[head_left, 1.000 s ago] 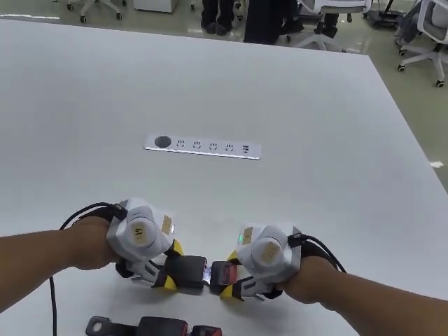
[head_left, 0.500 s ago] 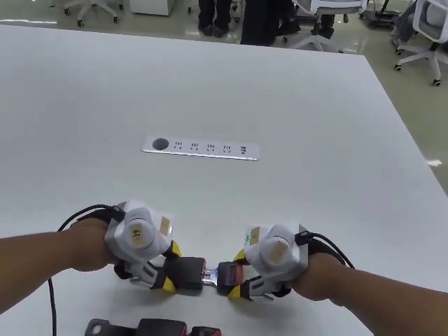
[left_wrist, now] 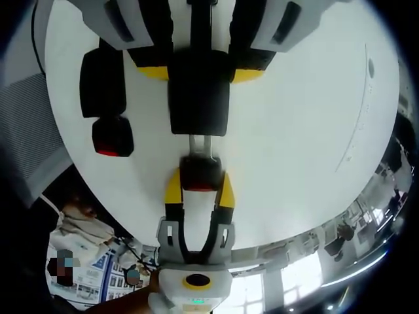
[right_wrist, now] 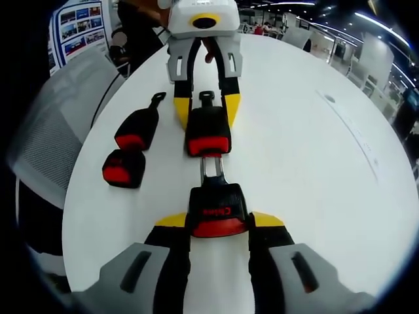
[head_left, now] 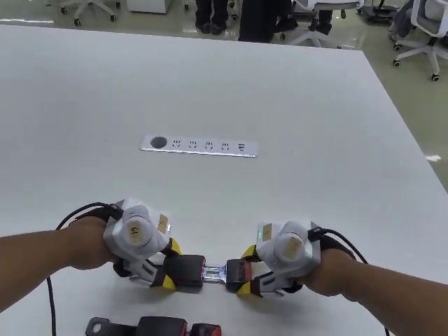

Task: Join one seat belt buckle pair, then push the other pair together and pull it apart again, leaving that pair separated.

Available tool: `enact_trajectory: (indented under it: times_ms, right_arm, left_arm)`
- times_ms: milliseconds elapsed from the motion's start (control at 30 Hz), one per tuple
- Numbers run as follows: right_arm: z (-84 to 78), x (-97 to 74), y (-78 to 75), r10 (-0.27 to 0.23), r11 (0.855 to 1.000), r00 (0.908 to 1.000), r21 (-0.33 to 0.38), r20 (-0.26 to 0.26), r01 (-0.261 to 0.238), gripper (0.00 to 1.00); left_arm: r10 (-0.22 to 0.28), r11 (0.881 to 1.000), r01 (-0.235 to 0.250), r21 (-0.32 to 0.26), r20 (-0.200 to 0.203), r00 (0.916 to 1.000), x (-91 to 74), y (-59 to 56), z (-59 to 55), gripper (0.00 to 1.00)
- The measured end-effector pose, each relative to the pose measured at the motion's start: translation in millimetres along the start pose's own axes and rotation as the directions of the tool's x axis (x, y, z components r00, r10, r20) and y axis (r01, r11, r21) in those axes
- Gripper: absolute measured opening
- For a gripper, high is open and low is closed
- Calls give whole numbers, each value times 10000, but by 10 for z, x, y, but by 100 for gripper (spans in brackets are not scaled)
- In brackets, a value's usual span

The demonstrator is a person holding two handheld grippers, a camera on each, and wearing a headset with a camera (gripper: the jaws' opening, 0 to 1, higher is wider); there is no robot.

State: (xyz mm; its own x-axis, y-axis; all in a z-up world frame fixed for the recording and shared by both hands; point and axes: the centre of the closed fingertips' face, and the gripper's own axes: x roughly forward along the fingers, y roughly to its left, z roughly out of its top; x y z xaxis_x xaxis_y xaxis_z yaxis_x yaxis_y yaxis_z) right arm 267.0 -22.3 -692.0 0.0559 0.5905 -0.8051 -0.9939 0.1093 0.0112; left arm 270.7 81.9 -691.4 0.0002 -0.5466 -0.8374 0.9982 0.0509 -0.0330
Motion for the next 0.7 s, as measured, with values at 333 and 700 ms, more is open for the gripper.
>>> enact_trajectory:
  times_ms: [333, 700]
  right_arm:
    - [-216, -137, -78, -126, 9997, 9999, 186, -50, 126, 32]
    - [-387, -229, -53, -240, 9993, 9997, 274, -20, 240, 32]
  left_arm:
    - [0, 10000, 0, -22, -8, 10000, -17, -37, 52, 33]
    - [-7, 10000, 7, -40, 18, 10000, -25, -29, 49, 33]
